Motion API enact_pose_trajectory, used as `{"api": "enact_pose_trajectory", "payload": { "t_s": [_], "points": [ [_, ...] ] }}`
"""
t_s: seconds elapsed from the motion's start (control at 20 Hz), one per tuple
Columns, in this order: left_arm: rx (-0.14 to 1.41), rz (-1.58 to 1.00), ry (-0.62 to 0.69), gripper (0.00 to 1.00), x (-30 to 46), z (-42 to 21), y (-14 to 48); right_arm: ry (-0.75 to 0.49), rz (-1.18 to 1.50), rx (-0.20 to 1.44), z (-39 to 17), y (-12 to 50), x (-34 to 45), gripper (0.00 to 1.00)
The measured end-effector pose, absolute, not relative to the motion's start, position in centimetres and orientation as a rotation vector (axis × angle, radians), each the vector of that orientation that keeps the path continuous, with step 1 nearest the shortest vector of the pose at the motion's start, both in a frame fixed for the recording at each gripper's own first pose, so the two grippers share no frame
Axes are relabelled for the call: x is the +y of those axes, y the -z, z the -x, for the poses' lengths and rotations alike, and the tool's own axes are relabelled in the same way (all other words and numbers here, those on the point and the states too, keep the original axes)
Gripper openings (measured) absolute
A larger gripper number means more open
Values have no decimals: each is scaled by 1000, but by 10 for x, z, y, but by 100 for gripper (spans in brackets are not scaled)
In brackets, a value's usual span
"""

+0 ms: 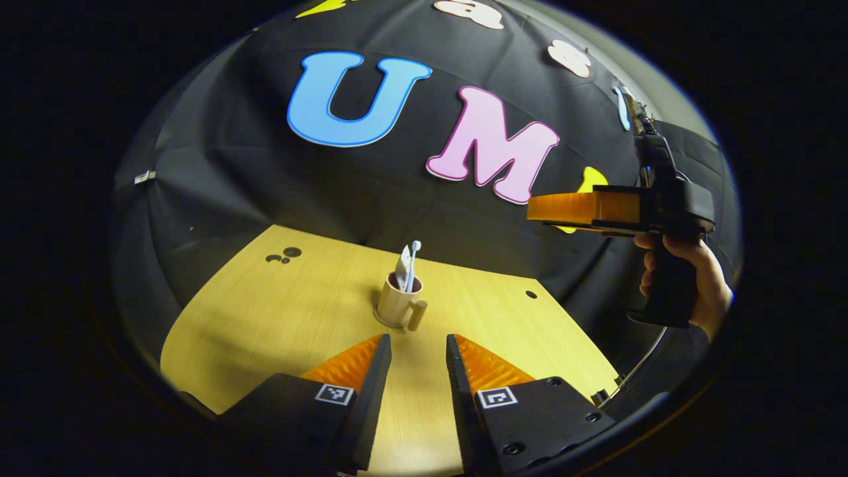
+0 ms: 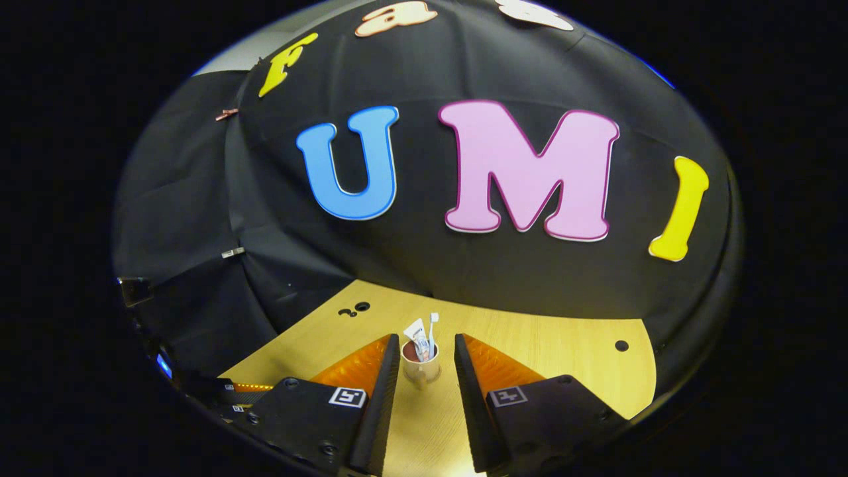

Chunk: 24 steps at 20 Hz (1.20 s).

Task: Put the toothbrush and toothpaste on the desktop into the cup, then pick up the cup and place it on the coaster on the desktop.

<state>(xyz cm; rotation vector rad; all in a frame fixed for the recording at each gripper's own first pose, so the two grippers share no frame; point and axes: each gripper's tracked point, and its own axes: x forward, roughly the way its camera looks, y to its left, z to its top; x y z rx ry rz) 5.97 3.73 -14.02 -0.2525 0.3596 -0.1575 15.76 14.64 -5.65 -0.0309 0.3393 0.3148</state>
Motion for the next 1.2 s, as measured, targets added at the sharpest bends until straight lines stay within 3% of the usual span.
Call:
{"api": "enact_pose_trajectory", "payload": {
  "t_s": [0.75,0.8,0.85,1.2],
  "points": [
    [209,180,212,55,-4,-18,66,-283,88,196,-56,41,123,54],
    [204,178,214,65,-5,-16,64,-281,85,197,-53,43,123,54],
    [198,177,215,56,-5,-15,63,-282,80,202,-51,45,124,56],
    [187,163,218,57,-8,-11,59,-270,64,202,-42,48,119,57]
  ]
}}
